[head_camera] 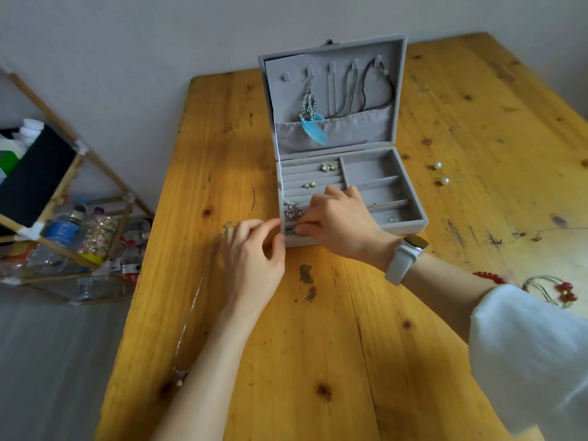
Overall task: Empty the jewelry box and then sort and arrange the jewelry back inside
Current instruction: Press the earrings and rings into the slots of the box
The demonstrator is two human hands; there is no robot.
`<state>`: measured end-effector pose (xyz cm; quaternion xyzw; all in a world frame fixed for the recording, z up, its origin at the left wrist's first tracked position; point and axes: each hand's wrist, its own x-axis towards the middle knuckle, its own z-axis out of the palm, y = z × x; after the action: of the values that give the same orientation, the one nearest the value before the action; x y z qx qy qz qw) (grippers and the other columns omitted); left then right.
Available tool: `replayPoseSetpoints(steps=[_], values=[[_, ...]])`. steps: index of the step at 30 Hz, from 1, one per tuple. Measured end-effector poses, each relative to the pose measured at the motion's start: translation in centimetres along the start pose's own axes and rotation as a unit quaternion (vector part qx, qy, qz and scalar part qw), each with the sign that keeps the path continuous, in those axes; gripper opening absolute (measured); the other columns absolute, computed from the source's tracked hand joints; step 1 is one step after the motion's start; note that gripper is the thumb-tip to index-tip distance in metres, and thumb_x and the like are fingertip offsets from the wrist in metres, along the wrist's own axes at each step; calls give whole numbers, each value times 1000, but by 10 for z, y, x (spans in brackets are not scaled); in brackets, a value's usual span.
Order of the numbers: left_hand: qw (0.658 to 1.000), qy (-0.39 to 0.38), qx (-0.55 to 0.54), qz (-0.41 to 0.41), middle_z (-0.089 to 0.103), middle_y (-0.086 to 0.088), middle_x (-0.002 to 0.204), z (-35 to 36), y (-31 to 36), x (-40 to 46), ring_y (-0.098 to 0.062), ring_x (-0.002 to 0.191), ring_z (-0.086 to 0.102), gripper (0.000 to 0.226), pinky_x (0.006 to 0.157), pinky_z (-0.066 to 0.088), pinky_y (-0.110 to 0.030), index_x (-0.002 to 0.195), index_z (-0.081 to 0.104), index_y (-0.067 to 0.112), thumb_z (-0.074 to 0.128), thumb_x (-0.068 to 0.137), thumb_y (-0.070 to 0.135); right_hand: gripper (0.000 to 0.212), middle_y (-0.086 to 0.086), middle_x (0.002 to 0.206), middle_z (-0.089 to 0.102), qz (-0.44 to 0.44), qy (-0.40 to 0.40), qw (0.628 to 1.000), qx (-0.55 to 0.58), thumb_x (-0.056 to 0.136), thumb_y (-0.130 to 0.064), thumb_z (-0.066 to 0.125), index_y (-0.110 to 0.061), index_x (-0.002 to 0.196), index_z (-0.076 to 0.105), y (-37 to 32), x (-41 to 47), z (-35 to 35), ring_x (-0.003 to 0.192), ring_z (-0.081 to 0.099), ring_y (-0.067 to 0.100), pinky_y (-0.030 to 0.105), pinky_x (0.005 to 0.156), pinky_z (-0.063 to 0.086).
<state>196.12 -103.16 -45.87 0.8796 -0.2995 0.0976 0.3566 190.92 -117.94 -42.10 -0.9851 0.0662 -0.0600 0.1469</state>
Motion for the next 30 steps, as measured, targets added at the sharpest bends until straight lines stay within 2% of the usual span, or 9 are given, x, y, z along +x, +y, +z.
replayPoseSetpoints(steps=[3, 8, 12, 15, 20, 25, 27, 30], values=[[1000, 1, 0, -3, 61, -5, 91, 0, 0, -1, -27, 86, 53, 37, 80, 45, -39, 101, 70, 16, 44, 80, 34, 35, -5, 89, 52, -12, 36, 999, 19, 94, -41, 40, -25, 95, 70, 1, -13, 6, 96, 42, 21, 32, 76, 19], [1000, 6, -1, -6, 62, -5, 91, 2, 1, -2, -26, 84, 53, 37, 81, 42, -37, 102, 69, 17, 43, 82, 34, 51, -1, 87, 51, -37, 56, 998, -11, 90, -44, 22, -27, 114, 64, 5, -22, 14, 91, 42, 22, 30, 72, 14], [1000, 11, -7, -10, 62, -5, 91, 3, 2, -3, -26, 84, 53, 37, 80, 41, -35, 103, 69, 16, 43, 83, 34, 54, 1, 87, 54, -52, 57, 997, -21, 88, -42, 20, -24, 118, 61, 9, -25, 16, 88, 46, 23, 33, 71, 17], [1000, 19, -2, -12, 62, -5, 91, 4, 1, -4, -26, 84, 53, 30, 79, 38, -31, 103, 69, 16, 49, 84, 28, 56, -1, 90, 55, -47, 63, 997, 8, 88, -42, 18, -23, 122, 58, 11, -26, 14, 91, 38, 17, 31, 72, 15], [1000, 28, 1, -5, 61, -6, 91, 5, 2, -6, -27, 84, 54, 35, 78, 37, -30, 103, 69, 15, 44, 83, 31, 54, -2, 92, 56, -40, 74, 996, 27, 86, -43, 22, -25, 114, 64, 14, -29, 14, 91, 42, 19, 33, 76, 21], [999, 45, 16, -10, 59, -9, 100, 6, 19, -8, -31, 91, 54, 29, 82, 41, -35, 104, 68, 11, 54, 79, 15, 45, -2, 89, 56, -17, 125, 989, 74, 87, -39, 31, -22, 109, 66, 13, -42, 9, 86, 46, 20, 35, 73, 29], [999, 42, -3, 15, 58, -8, 103, 12, 39, -13, -28, 95, 54, 29, 85, 42, -36, 104, 67, 11, 51, 80, 16, 40, 0, 89, 58, 2, 160, 981, 110, 87, -35, 36, -20, 108, 66, 20, -55, 4, 84, 48, 20, 37, 72, 34], [996, -3, -37, 83, 59, -6, 103, 29, 76, -22, -23, 97, 55, 29, 89, 38, -25, 105, 66, 9, 49, 83, 18, 31, 3, 90, 59, 41, 219, 966, 132, 87, -24, 42, -15, 105, 66, 44, -85, -9, 84, 52, 22, 38, 71, 40]])
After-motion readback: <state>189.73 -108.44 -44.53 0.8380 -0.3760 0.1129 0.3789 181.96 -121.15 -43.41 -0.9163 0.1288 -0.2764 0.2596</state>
